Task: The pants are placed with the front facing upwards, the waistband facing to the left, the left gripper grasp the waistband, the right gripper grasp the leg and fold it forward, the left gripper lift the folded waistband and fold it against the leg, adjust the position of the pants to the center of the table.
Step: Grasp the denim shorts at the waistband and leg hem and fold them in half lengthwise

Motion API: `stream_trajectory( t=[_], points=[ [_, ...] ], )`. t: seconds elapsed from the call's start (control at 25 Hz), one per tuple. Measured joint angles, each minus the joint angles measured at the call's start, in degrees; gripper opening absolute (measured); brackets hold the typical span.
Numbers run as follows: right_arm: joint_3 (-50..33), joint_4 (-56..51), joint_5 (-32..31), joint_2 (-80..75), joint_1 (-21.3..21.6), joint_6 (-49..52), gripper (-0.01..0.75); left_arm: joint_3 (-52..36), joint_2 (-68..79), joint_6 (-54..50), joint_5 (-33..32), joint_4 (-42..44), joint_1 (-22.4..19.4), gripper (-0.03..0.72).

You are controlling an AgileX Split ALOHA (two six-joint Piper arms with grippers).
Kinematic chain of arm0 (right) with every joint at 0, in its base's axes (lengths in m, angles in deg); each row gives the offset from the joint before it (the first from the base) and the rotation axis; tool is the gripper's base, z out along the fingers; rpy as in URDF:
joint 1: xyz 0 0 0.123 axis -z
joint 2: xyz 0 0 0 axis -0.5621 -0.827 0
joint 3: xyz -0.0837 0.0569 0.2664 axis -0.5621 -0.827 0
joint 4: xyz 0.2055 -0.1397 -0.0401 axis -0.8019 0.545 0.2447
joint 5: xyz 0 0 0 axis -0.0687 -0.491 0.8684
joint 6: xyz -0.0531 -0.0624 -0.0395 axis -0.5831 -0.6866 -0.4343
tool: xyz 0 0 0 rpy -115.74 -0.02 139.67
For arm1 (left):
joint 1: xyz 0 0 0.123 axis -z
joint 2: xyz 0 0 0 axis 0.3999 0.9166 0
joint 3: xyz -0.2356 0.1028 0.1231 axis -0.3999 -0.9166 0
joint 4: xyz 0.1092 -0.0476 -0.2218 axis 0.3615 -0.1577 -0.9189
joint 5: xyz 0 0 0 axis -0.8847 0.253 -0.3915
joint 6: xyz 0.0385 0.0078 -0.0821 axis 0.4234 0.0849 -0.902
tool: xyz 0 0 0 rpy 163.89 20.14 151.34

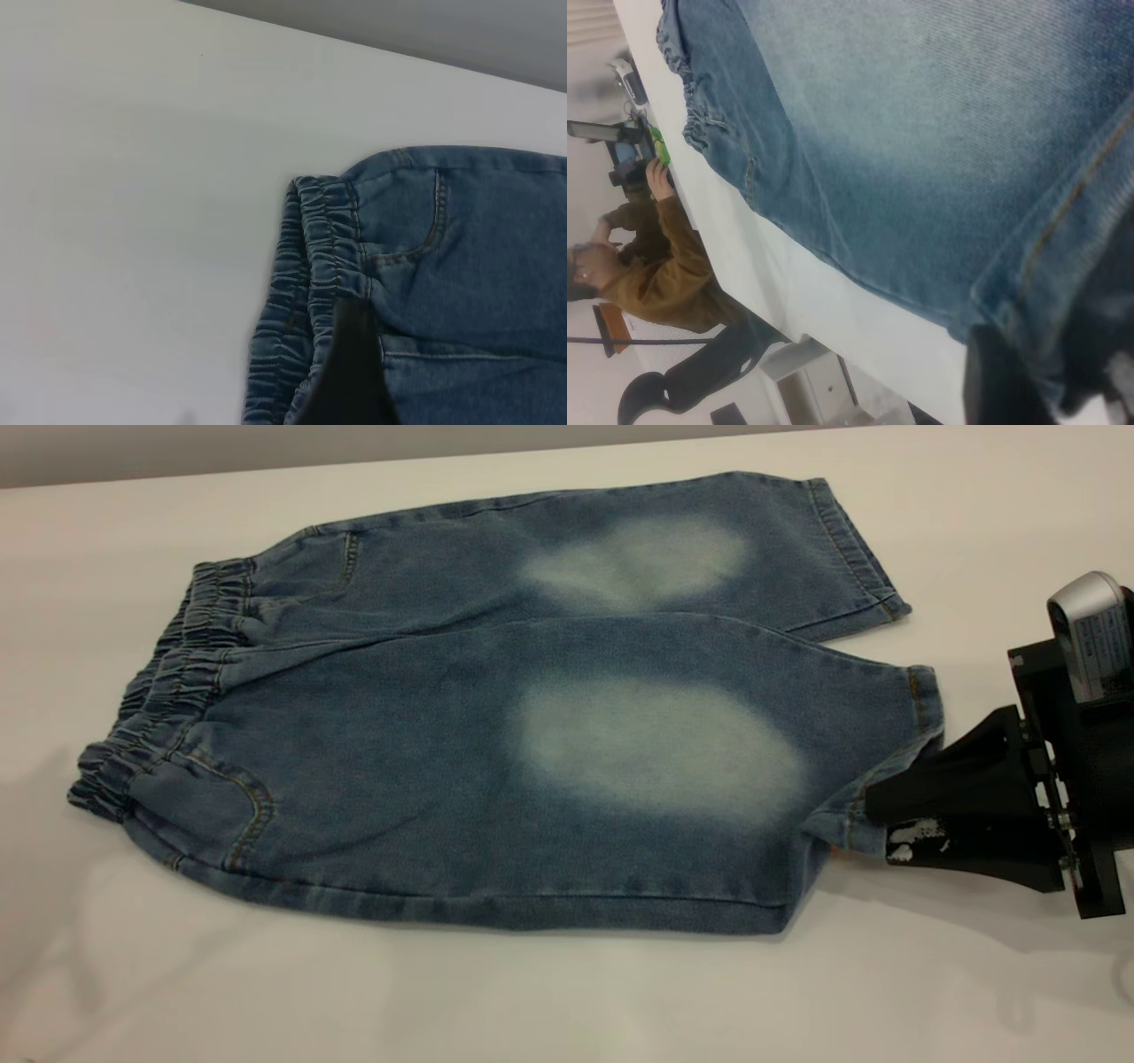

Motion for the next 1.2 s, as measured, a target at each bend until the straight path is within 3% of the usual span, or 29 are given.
stream_trajectory(
  t=[0.16, 0.28, 0.92, 1.08, 1.2],
  points=[
    [0.0, 0.1, -0.5, 0.0, 0.0, 0.0, 0.344, 0.0, 0.0, 0.0, -0.1, 0.0, 0.0, 0.531],
    [-0.1, 0.2, -1.6, 0.0, 0.0, 0.0, 0.388, 0.0, 0.0, 0.0, -0.1, 0.0, 0.0, 0.531],
    [2.3, 0.2, -0.3, 0.0, -0.7, 0.0, 0.398, 0.0, 0.0, 0.0, -0.1, -0.1, 0.0, 0.531],
    [2.3, 0.1, 0.6, 0.0, -3.2, 0.0, 0.343, 0.0, 0.0, 0.0, 0.0, -0.1, 0.0, 0.531],
    [2.3, 0.1, 2.6, 0.0, -5.3, 0.0, 0.224, 0.0, 0.0, 0.0, 0.0, -0.1, 0.0, 0.531]
  ],
)
